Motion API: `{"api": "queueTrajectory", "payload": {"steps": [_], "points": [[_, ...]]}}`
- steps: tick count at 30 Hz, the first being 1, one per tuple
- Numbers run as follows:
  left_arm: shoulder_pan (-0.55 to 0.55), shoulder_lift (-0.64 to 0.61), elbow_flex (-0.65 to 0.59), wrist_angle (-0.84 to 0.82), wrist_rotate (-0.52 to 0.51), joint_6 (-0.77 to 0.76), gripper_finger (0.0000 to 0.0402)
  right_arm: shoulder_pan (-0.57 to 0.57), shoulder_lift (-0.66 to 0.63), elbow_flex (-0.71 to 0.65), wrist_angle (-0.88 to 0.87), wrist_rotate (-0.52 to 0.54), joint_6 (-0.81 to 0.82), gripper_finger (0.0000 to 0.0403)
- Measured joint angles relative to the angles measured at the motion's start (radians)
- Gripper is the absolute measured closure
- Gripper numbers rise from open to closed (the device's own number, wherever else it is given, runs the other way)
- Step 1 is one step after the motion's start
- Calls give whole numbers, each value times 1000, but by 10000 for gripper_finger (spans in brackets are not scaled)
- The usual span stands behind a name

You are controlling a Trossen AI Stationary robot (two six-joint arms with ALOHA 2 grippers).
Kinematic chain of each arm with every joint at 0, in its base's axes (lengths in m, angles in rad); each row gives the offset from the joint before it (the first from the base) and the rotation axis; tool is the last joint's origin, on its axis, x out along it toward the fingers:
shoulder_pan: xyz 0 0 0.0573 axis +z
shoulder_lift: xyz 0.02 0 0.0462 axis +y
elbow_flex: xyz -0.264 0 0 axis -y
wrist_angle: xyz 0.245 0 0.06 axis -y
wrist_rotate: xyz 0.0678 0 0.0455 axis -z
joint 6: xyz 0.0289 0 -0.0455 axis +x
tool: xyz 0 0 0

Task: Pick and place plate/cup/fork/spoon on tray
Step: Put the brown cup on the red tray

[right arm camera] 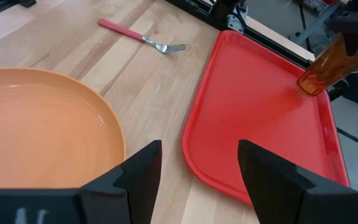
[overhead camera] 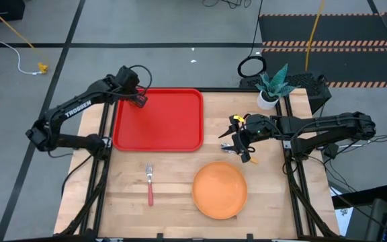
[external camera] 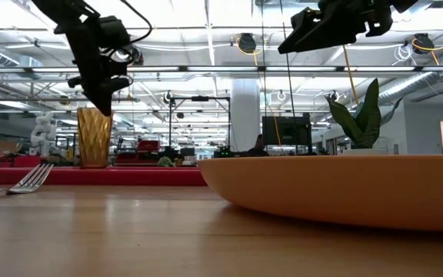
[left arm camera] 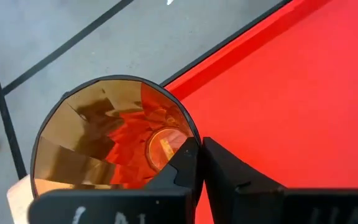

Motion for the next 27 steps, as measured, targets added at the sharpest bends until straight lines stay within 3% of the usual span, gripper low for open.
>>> {"api": "queueTrajectory", "payload": {"steps": [6, 13, 27], "points": [[28, 0, -25, 11, -1, 12, 394, 0, 0, 0, 0, 0, 0, 200], [39, 0, -34, 52, -6, 35, 363, 0, 0, 0, 0, 0, 0, 200], [41, 0, -34, 43, -11, 123, 356, 0, 0, 0, 0, 0, 0, 200]]}}
